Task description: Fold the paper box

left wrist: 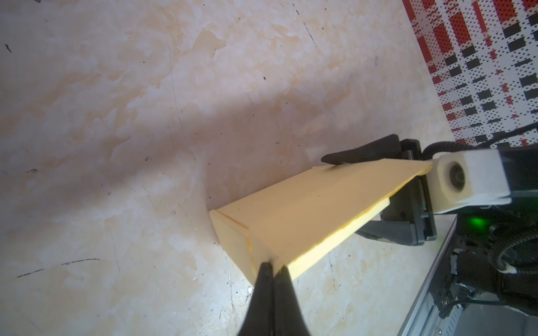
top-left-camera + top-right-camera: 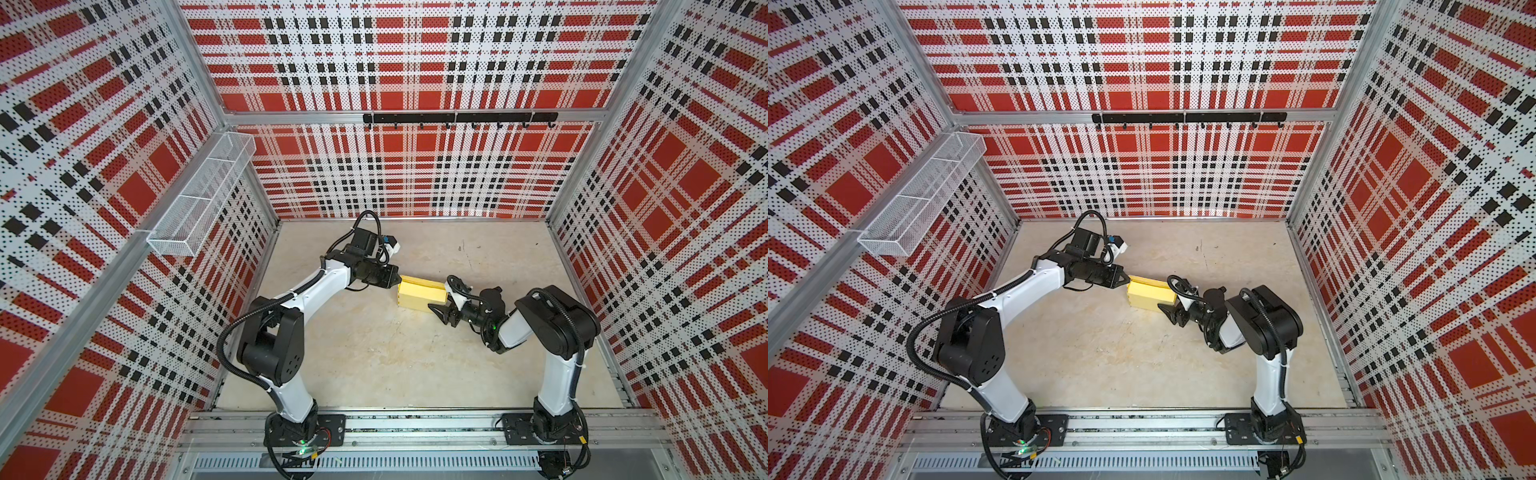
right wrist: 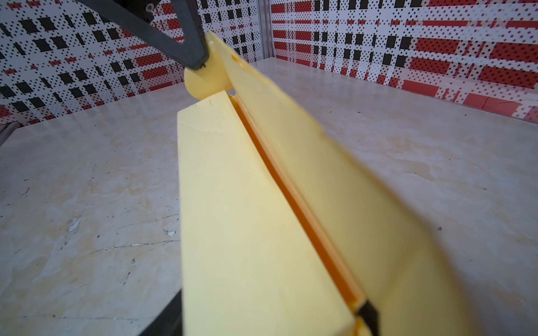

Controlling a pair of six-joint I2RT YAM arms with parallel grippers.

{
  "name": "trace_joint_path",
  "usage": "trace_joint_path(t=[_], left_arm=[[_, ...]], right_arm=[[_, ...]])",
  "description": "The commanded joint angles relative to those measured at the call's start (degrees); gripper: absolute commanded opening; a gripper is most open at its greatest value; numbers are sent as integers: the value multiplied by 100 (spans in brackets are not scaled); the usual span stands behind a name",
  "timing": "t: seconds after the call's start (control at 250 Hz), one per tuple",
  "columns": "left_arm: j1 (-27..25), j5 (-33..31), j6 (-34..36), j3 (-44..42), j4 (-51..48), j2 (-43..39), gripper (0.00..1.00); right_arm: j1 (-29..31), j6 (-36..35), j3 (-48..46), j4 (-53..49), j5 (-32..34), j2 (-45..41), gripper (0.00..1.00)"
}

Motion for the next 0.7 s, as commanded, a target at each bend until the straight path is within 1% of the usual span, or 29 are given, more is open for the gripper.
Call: trace_joint_path(t=[0.0, 0.172, 0.376, 0.5, 0.696], left_arm=[[49, 177, -130, 146, 12, -157, 0], [101, 296, -268, 177, 13, -70, 0], [144, 403, -344, 142, 39, -17, 0], [228, 524, -509, 160, 66, 34, 0], [304, 595, -551, 291, -66, 150, 0]], right_arm=[[19, -104, 88, 88, 59, -31, 66], [16, -89, 100, 93, 68, -9, 67], [8, -44, 128, 82, 67, -1, 63], [8, -20, 163, 66, 59, 31, 60], [7, 22, 208, 49, 60, 65, 61]])
